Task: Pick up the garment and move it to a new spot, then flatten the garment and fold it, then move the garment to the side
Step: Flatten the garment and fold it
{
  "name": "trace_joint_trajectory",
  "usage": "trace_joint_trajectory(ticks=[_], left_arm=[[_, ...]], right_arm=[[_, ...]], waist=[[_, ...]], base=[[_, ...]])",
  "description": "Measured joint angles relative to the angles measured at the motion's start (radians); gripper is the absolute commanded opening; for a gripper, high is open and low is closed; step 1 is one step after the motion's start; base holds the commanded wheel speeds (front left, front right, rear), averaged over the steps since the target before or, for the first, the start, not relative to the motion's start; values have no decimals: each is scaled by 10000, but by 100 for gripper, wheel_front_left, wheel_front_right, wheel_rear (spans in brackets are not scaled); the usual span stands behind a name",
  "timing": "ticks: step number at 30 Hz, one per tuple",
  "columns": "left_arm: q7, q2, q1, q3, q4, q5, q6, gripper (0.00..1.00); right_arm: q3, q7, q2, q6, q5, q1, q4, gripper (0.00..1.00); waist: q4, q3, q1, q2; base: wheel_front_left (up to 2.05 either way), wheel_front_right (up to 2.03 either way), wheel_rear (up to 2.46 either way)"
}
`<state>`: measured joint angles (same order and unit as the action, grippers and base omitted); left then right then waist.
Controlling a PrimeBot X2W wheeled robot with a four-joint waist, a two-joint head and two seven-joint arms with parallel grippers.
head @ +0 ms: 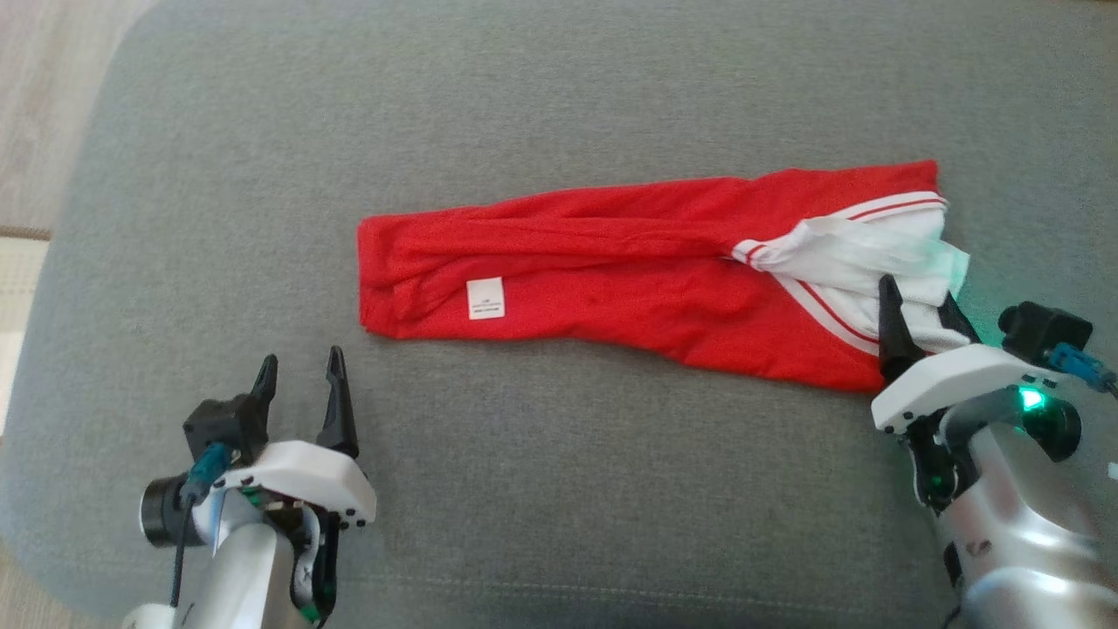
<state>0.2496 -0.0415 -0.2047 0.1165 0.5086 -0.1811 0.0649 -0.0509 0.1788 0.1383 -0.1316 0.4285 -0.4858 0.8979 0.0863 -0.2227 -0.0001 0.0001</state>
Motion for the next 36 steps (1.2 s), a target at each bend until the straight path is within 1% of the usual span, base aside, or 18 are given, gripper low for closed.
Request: trace_joint_trajectory(ticks=[3,4,5,6,7,11,17,19,22,24,26,29,32,36], left_arm=[[0,2,11,79,-69,-213,52,100],[0,2,11,105,-90,-251,65,100],[0,2,11,136,-105,-286,67,100],[0,2,11,174,-121,-330,67,100],[0,2,10,234,-128,-339,69,100],[0,25,11,364,-132,-343,142,100],[0,25,18,502,-134,-424,142,100],[0,25,29,614,-134,-504,142,100],[0,29,146,686,-132,-502,138,100],[0,29,253,731,-100,-504,136,100],[0,27,335,807,-65,-510,134,100],[0,31,400,1053,-19,-631,132,100],[0,23,399,1271,-10,-713,138,100],[0,21,411,1626,2,-715,132,100]], right_arm=[[84,-31,-67,0,-21,-218,290,100],[86,-35,-75,0,-50,-275,370,87],[96,-50,-77,0,-46,-337,468,61],[105,-94,-77,0,-46,-395,546,16],[113,-138,-73,0,-46,-413,614,0],[104,-176,-109,0,117,-464,786,0],[337,311,-115,0,228,-578,1032,0],[552,374,15,0,318,-569,1047,0],[784,518,428,0,322,-561,947,0],[849,529,685,0,322,-561,673,0],[775,606,746,0,322,-561,270,0],[257,606,660,0,341,-548,-493,0],[-525,566,487,0,500,-481,-1455,0],[-1847,-23,171,0,752,-68,-2715,0]], waist=[[209,-32,0,0],[251,-46,0,0],[279,-62,0,0],[298,-77,0,0],[309,-86,0,0],[268,-76,0,0],[-22,22,0,0],[-138,82,0,0],[-302,190,0,0],[-411,276,0,0],[-513,378,0,0],[-602,551,0,0],[-593,708,0,0],[-376,840,0,0]], base=[[0,0,0],[0,0,0],[0,0,0],[0,0,0],[0,0,0],[0,0,0],[0,0,0],[0,0,0],[0,0,0],[0,0,0],[0,0,0],[0,0,0],[0,0,0],[0,0,0]])
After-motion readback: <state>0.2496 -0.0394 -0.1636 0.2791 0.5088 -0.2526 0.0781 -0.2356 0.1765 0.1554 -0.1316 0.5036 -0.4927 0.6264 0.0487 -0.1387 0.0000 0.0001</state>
